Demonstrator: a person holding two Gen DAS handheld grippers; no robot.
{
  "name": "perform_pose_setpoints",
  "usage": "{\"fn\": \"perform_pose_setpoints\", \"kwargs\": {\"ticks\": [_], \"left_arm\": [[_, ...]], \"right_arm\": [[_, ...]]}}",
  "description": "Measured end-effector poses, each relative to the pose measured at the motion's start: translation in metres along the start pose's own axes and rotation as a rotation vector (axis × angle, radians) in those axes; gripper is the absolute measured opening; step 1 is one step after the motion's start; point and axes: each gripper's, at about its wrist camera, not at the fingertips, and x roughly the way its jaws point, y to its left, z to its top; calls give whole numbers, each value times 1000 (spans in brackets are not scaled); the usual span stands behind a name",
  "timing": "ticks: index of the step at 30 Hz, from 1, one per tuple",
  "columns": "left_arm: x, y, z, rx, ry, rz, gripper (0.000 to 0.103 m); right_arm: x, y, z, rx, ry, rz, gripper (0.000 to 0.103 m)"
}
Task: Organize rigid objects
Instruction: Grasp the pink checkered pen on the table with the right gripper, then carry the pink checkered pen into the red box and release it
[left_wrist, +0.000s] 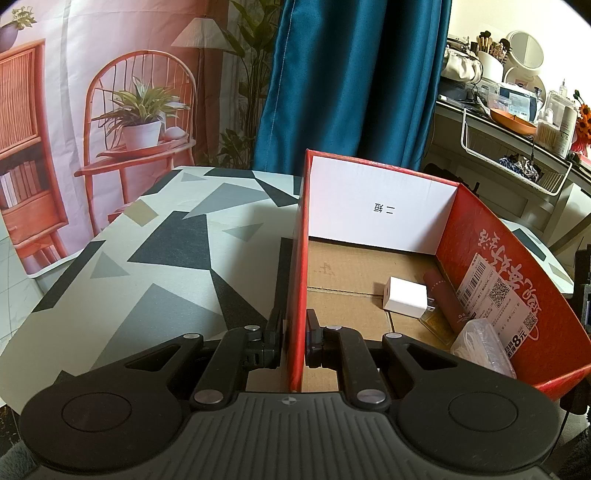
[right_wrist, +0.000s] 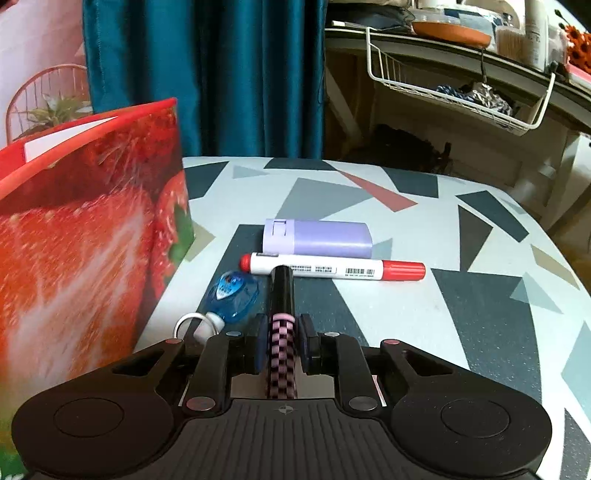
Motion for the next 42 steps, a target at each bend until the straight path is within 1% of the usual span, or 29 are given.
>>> {"fn": "perform_pose_setpoints", "kwargs": {"ticks": [7, 14, 22, 26, 33, 35, 38, 40, 42], "left_arm": [[0, 0, 0, 0, 2, 0, 14], [0, 0, 0, 0, 2, 0, 14], [0, 0, 0, 1, 2, 0, 14], [0, 1, 0, -2, 2, -1, 14], [0, -1, 1, 4, 3, 1, 14], [0, -1, 1, 5, 3, 1, 14], [1, 0, 1, 6, 4, 0, 14], [1, -1, 1, 4, 4, 0, 14], [1, -1, 1, 4, 4, 0, 14]], "right_arm": [[-3, 0, -6, -6, -19, -3, 17], [-14, 3, -17, -56, -39, 0, 15], [-16, -1, -17, -39, -47, 13, 15], [-22, -2, -20, -38, -67, 65, 14], [-52, 1, -16, -2, -135, 129, 14], [-64, 0, -8, 23, -169, 148, 14], [-85, 1, 11, 55, -244, 195, 14], [-100, 7, 26, 52, -298, 239, 14], [-110, 17, 39, 25, -329, 288, 14]]}}
